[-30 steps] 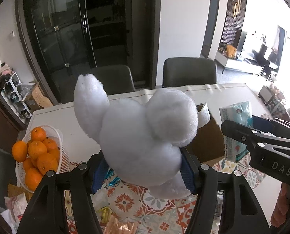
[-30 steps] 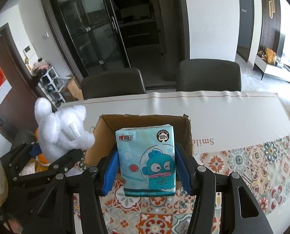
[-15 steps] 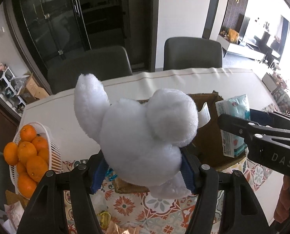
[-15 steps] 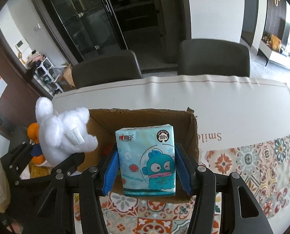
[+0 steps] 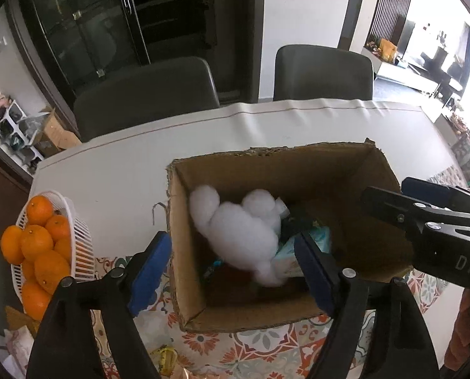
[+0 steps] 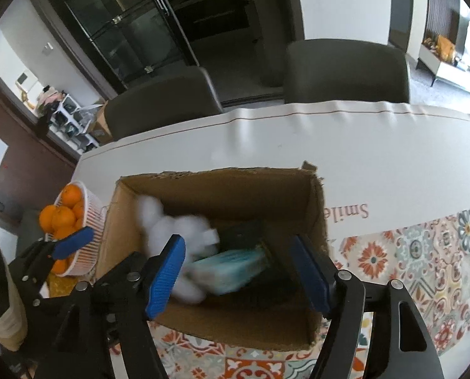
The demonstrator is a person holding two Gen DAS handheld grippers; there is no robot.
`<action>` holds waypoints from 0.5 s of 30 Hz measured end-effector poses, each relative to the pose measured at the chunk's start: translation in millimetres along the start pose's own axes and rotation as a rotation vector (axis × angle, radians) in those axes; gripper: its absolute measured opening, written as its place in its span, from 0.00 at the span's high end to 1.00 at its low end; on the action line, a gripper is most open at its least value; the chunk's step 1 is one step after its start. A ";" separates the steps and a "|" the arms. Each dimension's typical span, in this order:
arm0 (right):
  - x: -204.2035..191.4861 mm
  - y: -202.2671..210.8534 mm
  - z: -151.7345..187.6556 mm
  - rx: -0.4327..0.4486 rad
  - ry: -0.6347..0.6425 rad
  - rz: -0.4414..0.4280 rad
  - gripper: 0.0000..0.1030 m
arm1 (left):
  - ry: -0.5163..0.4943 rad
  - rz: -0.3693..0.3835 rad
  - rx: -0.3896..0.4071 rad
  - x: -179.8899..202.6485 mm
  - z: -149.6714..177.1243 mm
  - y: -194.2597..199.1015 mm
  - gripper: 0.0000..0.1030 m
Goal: Organize soft objects
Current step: 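Drop the white plush and tissue pack into the box, opening both tools, then move both tools back toward the snack packets and tube on the runner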
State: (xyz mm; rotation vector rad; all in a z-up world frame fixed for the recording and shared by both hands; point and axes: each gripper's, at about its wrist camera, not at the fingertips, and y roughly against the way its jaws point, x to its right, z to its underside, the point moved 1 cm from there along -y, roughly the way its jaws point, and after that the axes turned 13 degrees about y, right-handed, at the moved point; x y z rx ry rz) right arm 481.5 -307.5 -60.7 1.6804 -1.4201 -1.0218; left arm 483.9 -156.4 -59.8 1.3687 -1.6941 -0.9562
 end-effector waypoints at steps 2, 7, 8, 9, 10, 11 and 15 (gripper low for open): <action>0.3 3.8 1.9 0.001 -0.004 0.024 0.31 | -0.002 -0.006 0.013 -0.5 0.4 1.9 0.22; -1.2 19.8 11.5 0.026 -0.006 0.087 0.31 | 0.024 -0.019 0.032 -4.4 8.0 13.4 0.22; -2.1 23.6 14.1 0.031 -0.006 0.094 0.31 | 0.029 -0.024 0.036 -5.2 10.4 16.5 0.22; -3.4 26.9 14.7 0.038 -0.004 0.099 0.31 | 0.034 -0.023 0.043 -6.0 13.0 20.7 0.23; -4.9 31.9 17.3 0.046 0.001 0.107 0.31 | 0.037 -0.019 0.049 -6.3 15.6 24.7 0.23; -6.3 36.8 19.9 0.055 0.004 0.115 0.31 | 0.042 -0.019 0.058 -7.1 18.7 29.9 0.23; -10.2 56.9 31.4 0.087 0.012 0.136 0.31 | 0.057 -0.020 0.094 -7.0 29.2 49.9 0.23</action>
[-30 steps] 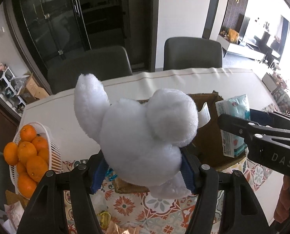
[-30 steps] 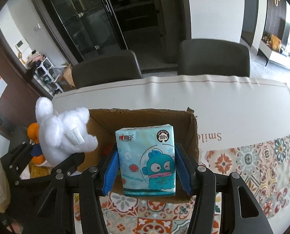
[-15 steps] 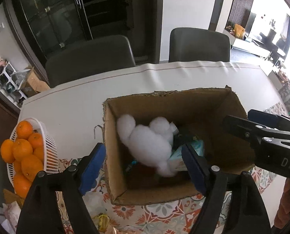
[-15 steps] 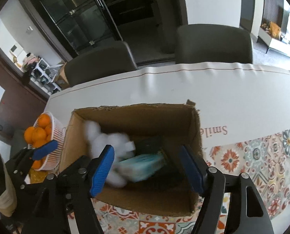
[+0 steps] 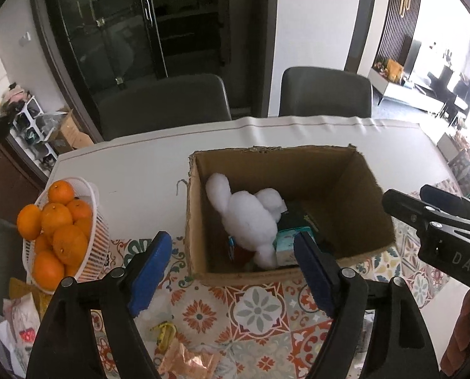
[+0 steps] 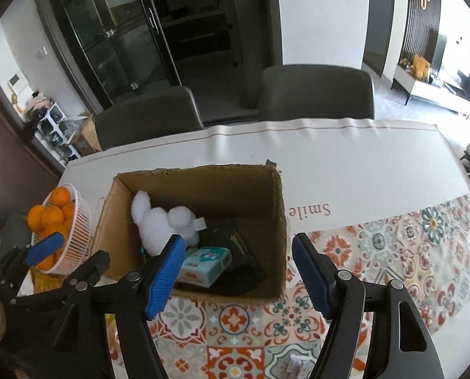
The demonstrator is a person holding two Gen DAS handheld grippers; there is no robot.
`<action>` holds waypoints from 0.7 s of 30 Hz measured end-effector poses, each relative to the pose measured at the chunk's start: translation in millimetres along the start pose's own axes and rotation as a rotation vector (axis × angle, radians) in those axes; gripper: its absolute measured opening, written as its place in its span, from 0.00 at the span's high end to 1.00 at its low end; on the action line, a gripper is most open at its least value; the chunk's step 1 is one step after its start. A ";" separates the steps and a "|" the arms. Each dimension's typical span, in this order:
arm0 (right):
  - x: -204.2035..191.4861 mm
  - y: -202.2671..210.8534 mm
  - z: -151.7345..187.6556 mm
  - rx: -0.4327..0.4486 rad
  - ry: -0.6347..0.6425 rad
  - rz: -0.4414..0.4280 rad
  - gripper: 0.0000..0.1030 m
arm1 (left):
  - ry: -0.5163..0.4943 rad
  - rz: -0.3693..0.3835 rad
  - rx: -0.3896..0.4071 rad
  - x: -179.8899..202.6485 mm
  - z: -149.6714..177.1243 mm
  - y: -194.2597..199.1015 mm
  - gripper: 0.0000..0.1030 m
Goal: Organize soft objects
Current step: 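Move both tools back toward the snack packets and tube on the runner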
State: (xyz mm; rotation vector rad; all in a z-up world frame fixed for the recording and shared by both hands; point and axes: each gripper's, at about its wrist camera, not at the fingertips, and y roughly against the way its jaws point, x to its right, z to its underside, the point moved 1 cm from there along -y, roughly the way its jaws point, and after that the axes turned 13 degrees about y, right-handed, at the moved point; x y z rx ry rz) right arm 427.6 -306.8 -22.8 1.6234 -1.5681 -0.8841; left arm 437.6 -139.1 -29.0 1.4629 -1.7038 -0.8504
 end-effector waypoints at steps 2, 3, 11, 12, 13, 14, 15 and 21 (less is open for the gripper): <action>-0.5 11.9 6.8 0.015 -0.002 0.010 0.31 | 0.005 0.003 0.017 0.0 6.0 11.0 0.23; -0.5 16.0 10.1 0.019 -0.005 0.013 0.31 | -0.001 -0.001 0.020 0.7 9.0 14.7 0.23; -4.7 39.1 45.1 0.025 -0.005 0.043 0.31 | -0.025 0.011 0.034 0.9 43.6 41.2 0.23; -5.1 40.4 49.6 0.023 -0.004 0.049 0.31 | -0.027 0.007 0.033 0.5 49.5 43.4 0.23; -5.4 41.5 54.6 0.020 -0.001 0.055 0.31 | -0.030 0.006 0.030 0.4 55.3 45.0 0.23; -5.8 41.9 59.5 0.016 0.002 0.060 0.31 | -0.032 0.005 0.027 -0.1 59.6 46.0 0.23; -6.1 42.7 65.1 0.010 0.005 0.065 0.31 | -0.034 0.003 0.021 -0.5 65.0 46.8 0.23; -6.2 42.1 91.7 -0.034 0.018 0.086 0.31 | -0.041 -0.004 -0.034 -2.0 98.4 43.6 0.23</action>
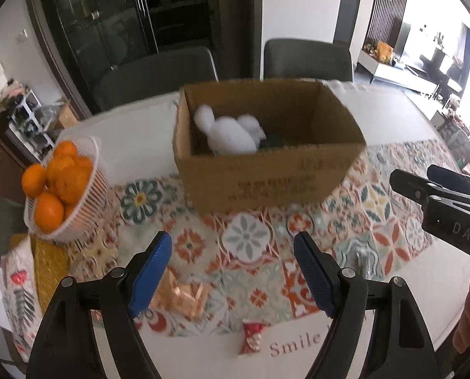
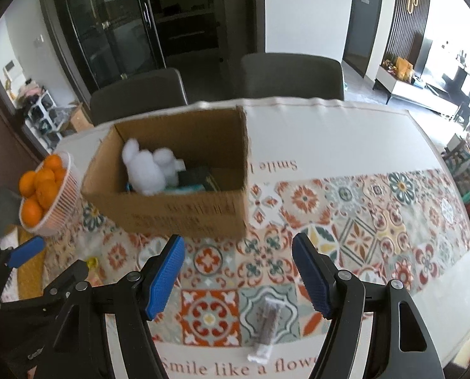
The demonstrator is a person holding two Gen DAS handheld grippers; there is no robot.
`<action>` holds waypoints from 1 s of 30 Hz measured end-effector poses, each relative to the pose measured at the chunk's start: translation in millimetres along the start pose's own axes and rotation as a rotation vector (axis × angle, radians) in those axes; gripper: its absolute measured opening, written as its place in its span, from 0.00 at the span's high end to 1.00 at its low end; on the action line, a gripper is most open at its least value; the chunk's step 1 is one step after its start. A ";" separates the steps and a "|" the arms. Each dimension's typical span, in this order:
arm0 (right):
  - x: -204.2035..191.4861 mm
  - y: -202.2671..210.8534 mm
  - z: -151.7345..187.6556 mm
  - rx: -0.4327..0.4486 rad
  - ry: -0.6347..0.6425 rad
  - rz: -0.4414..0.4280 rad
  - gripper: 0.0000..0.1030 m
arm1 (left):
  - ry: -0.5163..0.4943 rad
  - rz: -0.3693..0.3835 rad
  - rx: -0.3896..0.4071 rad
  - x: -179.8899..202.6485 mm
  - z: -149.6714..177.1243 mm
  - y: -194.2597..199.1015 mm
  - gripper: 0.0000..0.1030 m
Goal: Organize soft objects
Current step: 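Move both tools back toward the snack packets and tube on the runner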
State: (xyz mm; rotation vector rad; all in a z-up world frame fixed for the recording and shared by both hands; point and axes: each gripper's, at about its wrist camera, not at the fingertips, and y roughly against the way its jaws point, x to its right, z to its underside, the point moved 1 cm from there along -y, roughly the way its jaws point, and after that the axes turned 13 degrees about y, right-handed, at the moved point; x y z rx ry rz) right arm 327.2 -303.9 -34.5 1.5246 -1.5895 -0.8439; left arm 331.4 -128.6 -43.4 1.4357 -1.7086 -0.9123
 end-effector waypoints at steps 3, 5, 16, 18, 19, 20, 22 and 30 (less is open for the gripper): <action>0.3 -3.6 14.4 -0.025 -0.001 -0.004 0.31 | 0.005 0.005 -0.032 0.0 13.0 -4.9 0.23; 0.5 -7.5 24.0 -0.046 -0.005 0.001 0.31 | 0.006 -0.001 -0.052 0.4 21.3 -9.1 0.23; -1.7 -37.1 75.3 -0.169 -0.024 -0.022 0.31 | 0.022 -0.008 -0.189 -0.9 69.7 -36.8 0.23; -1.4 -42.3 82.5 -0.190 -0.029 -0.025 0.31 | 0.020 -0.019 -0.206 -1.3 77.5 -41.7 0.23; -1.1 -45.7 87.1 -0.203 -0.034 -0.029 0.31 | 0.019 -0.023 -0.218 -1.3 81.8 -44.8 0.23; -1.1 -48.3 89.7 -0.212 -0.038 -0.031 0.31 | 0.021 -0.018 -0.234 -1.5 85.4 -47.6 0.23; -1.3 -55.2 96.5 -0.233 -0.049 -0.037 0.31 | 0.026 -0.013 -0.262 -2.1 91.2 -53.6 0.23; -0.5 -82.4 117.3 -0.318 -0.074 -0.051 0.31 | 0.041 -0.027 -0.365 -3.9 112.2 -77.4 0.24</action>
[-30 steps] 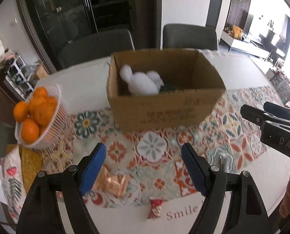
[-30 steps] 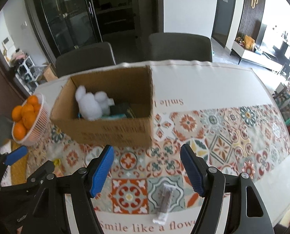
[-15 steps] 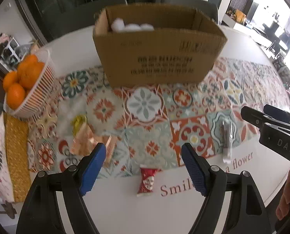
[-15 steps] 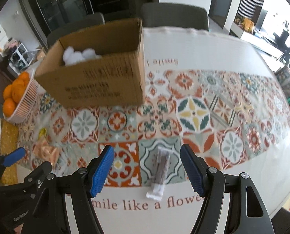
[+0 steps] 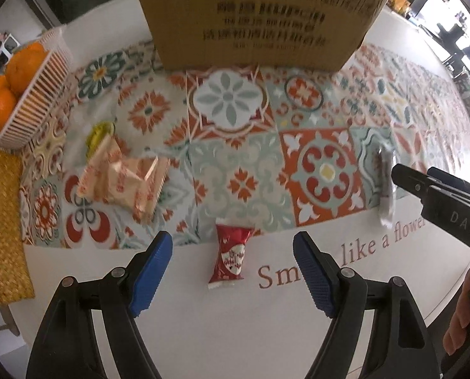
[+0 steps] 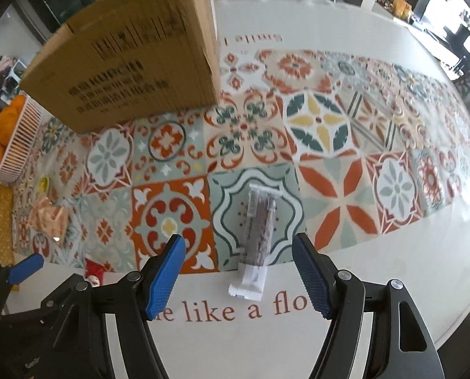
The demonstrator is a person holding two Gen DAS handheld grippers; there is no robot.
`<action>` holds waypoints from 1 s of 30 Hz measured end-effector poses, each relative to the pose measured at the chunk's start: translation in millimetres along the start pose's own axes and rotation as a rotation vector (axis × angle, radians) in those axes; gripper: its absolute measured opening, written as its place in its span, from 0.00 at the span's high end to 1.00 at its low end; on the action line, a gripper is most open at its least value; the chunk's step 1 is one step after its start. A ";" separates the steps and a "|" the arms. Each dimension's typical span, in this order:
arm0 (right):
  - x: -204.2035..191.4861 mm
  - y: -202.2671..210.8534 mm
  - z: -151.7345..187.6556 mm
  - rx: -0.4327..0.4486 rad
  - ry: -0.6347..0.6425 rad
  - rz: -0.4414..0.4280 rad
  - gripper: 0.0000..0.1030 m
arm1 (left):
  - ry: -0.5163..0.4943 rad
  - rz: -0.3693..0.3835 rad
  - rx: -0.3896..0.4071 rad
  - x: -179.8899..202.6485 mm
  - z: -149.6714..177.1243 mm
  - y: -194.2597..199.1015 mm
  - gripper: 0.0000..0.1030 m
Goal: Organize soft objects
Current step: 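Move both tools back toward the snack packets and tube on the runner, then grasp the red snack packet with the left tool while the right tool grasps the white-grey tube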
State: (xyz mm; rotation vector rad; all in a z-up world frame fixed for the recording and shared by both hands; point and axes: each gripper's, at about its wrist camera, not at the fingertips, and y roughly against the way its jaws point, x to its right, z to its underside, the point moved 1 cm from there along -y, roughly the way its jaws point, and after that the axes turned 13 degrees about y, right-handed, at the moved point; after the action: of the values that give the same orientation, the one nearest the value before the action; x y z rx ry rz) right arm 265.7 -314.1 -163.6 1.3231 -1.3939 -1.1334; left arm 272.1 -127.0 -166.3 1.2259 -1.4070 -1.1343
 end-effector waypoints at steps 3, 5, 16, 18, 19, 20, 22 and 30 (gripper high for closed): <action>0.8 -10.5 3.0 -0.026 0.001 0.010 0.31 | 0.008 -0.013 -0.036 -0.8 4.9 -12.2 0.25; 1.0 -18.3 4.7 -0.046 0.002 0.019 0.31 | 0.010 -0.022 -0.057 -1.6 7.6 -19.9 0.27; 4.0 -53.9 12.1 -0.122 0.013 0.059 0.32 | 0.011 -0.101 -0.130 -1.9 20.2 -55.5 0.35; 3.6 -59.0 13.9 -0.131 0.010 0.060 0.33 | 0.008 -0.118 -0.136 -1.5 22.5 -60.1 0.37; 3.3 -60.5 14.7 -0.135 0.009 0.060 0.33 | 0.009 -0.123 -0.143 -1.3 23.9 -62.4 0.38; 2.8 -61.7 15.0 -0.139 0.009 0.060 0.34 | 0.011 -0.123 -0.147 -2.3 25.5 -64.5 0.38; 3.6 -62.0 15.1 -0.133 0.002 0.047 0.35 | 0.011 -0.117 -0.151 -1.3 27.9 -67.9 0.41; 4.5 -63.3 11.9 -0.115 0.001 0.011 0.65 | 0.029 -0.061 -0.157 5.3 24.4 -79.6 0.77</action>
State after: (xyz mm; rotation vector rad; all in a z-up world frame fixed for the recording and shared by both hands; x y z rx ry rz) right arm 266.2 -319.1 -227.9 1.2334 -1.3138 -1.1872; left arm 259.2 -136.8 -248.1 1.1754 -1.2418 -1.2401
